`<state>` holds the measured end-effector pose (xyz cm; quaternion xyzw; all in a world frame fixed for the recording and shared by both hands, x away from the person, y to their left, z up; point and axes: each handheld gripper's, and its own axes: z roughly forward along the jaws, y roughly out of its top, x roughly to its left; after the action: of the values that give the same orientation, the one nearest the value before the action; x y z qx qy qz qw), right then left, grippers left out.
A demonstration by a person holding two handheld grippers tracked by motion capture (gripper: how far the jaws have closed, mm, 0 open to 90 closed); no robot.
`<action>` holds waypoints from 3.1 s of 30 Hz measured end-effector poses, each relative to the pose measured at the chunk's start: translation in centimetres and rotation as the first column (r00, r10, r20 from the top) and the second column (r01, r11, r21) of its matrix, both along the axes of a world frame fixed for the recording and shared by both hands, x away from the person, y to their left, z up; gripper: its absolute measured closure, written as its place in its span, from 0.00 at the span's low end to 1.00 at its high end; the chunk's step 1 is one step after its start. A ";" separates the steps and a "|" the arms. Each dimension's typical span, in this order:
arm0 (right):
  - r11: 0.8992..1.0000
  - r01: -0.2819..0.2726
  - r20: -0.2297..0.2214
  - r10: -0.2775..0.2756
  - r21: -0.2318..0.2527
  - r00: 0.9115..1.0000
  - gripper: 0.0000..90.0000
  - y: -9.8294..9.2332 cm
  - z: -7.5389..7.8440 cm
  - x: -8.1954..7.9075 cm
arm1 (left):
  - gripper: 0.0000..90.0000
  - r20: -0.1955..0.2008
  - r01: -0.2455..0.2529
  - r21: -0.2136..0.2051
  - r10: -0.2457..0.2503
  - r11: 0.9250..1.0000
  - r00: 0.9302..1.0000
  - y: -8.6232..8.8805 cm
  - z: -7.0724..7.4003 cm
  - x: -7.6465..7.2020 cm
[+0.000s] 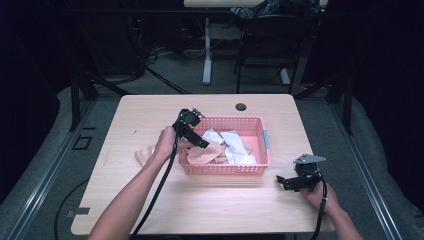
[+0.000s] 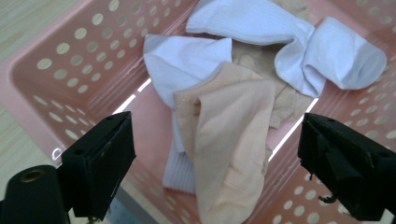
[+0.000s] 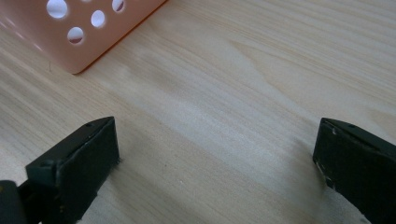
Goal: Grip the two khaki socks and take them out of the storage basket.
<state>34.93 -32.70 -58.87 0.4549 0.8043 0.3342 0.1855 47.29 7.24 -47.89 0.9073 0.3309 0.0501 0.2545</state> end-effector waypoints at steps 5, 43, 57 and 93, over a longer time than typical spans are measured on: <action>1.000 0.006 0.004 -0.006 0.003 1.000 0.00 0.0 0.0 0.0 | 0.16 -0.021 0.002 0.019 -0.002 1.000 1.000 -0.9 -0.8 0.4; 1.000 0.006 0.003 -0.006 0.003 1.000 0.00 0.0 0.0 0.0 | 0.93 -0.022 0.041 0.084 -0.040 0.996 0.999 -1.0 0.0 -0.6; 1.000 0.005 0.003 -0.005 0.002 1.000 0.00 0.0 0.0 0.0 | 0.94 0.010 0.052 0.067 -0.053 0.996 0.999 -0.6 3.1 -0.7; 1.000 -0.003 0.000 0.003 -0.008 1.000 0.00 0.0 0.0 0.0 | 0.93 0.100 -0.034 0.063 0.028 0.997 0.995 4.4 10.2 -1.0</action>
<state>34.96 -32.75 -58.86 0.4530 0.8063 0.3314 0.1868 46.28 11.59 -37.67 0.9063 0.3302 0.1094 0.2402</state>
